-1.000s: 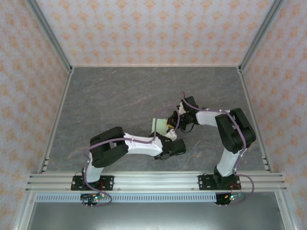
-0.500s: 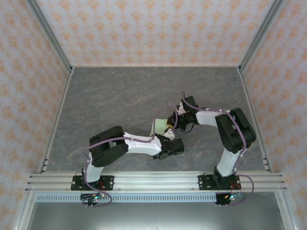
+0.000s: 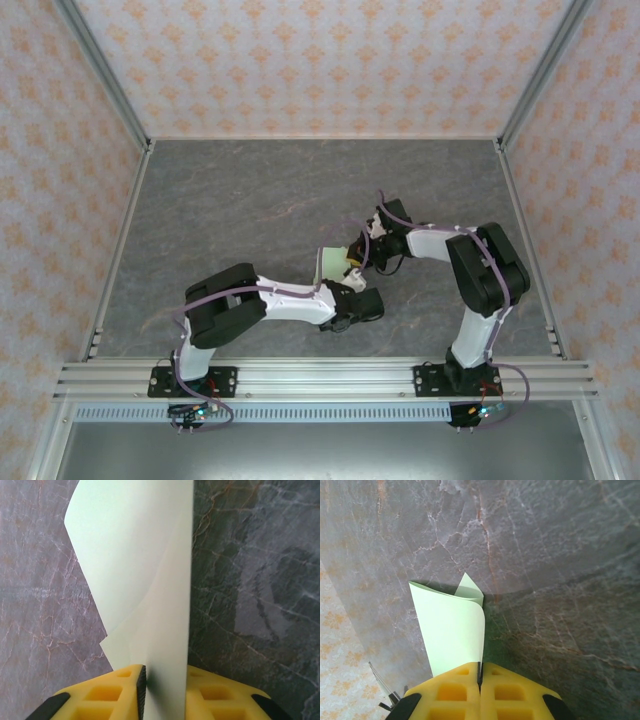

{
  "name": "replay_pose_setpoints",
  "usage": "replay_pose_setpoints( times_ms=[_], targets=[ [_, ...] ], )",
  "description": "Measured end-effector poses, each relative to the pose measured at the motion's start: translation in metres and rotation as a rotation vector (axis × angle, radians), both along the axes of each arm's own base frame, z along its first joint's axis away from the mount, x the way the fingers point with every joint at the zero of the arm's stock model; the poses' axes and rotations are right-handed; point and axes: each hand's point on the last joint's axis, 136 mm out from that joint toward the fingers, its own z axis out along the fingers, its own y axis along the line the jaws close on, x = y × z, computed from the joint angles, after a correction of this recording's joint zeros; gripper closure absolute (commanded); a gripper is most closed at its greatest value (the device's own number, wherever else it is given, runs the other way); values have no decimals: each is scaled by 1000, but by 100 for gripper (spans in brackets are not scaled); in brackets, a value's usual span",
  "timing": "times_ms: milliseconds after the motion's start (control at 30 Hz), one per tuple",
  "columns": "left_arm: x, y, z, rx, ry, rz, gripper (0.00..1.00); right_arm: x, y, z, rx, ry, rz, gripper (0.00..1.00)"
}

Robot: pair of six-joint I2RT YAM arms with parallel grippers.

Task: Fold a paper plane with a square sheet of paper (fold left side to right side)
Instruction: Fold the wing for the fifth time at the center of the table.

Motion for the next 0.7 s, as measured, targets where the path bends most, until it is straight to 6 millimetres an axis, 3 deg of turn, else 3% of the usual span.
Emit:
replay_pose_setpoints(
  times_ms=[200, 700],
  targets=[
    [1, 0, 0, -6, 3, 3, 70, 0, 0, 0, -1, 1, 0, 100],
    [-2, -6, -3, -44, 26, -1, 84, 0, 0, 0, -1, 0, -1, 95]
  ],
)
